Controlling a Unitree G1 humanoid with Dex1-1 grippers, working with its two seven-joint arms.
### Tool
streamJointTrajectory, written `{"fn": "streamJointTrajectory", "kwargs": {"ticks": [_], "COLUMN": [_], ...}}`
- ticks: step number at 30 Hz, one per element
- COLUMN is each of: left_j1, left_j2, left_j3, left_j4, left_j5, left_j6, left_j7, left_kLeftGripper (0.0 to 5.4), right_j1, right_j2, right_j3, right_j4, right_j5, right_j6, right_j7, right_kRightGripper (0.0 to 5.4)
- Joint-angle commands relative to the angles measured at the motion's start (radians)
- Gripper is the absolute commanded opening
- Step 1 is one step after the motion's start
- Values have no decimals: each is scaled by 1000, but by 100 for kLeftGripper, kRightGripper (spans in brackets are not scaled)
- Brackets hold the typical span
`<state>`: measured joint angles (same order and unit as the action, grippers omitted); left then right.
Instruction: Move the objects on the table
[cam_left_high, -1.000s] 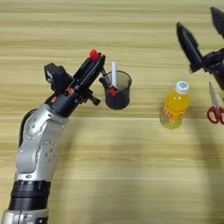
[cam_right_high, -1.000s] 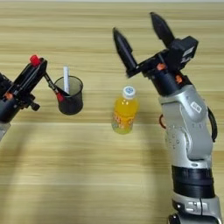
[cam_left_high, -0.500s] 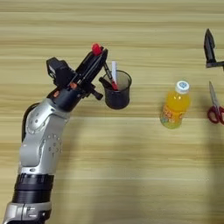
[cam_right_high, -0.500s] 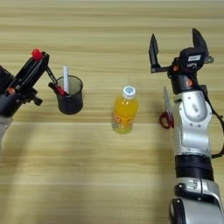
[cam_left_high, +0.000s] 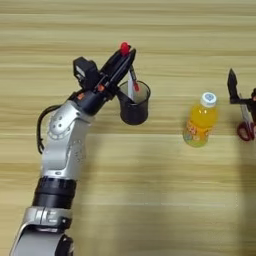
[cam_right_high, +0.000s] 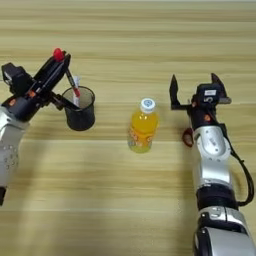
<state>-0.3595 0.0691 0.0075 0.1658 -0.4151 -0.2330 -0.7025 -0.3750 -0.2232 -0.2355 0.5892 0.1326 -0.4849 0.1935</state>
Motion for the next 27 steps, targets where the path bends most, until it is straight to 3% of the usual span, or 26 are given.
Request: {"fn": "streamJointTrajectory", "kwargs": {"ticks": [1, 15, 27], "left_j1": [-87, -277, -337], "left_j2": [-33, -53, -50], "left_j3": [0, 40, 57], "left_j4": [155, 624, 865], "left_j5": [51, 165, 216], "left_j6": [-77, -306, -374], "left_j7": [16, 80, 118], "left_kLeftGripper": [46, 46, 46], "right_j1": [9, 8, 11], "right_j2": [25, 45, 48], "right_j3": [8, 8, 8], "right_j4": [13, 48, 45], "right_j5": [26, 40, 46], "right_j6": [-64, -130, -134], "right_j7": [34, 40, 37], "right_kRightGripper": [540, 540, 540]}}
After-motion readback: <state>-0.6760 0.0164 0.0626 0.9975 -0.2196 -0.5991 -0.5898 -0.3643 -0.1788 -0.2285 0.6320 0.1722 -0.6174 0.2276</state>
